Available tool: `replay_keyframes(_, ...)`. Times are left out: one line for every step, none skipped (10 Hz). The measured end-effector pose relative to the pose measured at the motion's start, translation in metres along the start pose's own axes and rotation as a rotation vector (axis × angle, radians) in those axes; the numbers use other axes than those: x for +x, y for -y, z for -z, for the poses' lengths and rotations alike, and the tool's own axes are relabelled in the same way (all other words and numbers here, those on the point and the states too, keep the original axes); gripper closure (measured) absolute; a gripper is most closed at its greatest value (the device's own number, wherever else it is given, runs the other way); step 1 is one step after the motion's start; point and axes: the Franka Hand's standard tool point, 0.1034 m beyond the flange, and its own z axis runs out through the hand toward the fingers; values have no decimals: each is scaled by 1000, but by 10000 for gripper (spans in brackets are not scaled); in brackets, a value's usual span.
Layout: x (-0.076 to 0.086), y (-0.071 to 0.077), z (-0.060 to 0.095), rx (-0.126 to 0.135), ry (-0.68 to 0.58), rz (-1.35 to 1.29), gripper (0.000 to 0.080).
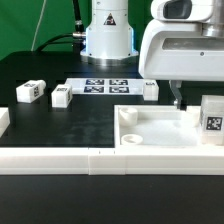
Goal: Assemble one leg
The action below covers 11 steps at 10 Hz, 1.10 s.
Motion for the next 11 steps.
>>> replay_keyframes(0, 1, 0, -2, -3, 13, 150)
replay_keyframes(0, 0, 0, -2, -3, 8, 277)
replay_keyframes(0, 0, 0, -2, -3, 8, 414)
replay_keyframes(0, 0, 0, -2, -3, 1, 414)
replay_keyframes(0, 0, 0, -2, -3, -36, 509)
replay_keyframes(0, 0, 0, -1, -2, -51, 509)
replay_keyframes(0, -1, -1, 3, -3, -146, 509)
replay_keyframes(0, -1, -1, 5, -3, -251, 509)
replay_keyframes(0, -1, -1, 6, -4, -322, 509)
replay_keyframes(-1, -2, -1, 6, -5, -408, 509)
replay_keyframes(-2, -7, 0, -3, -7, -489, 509)
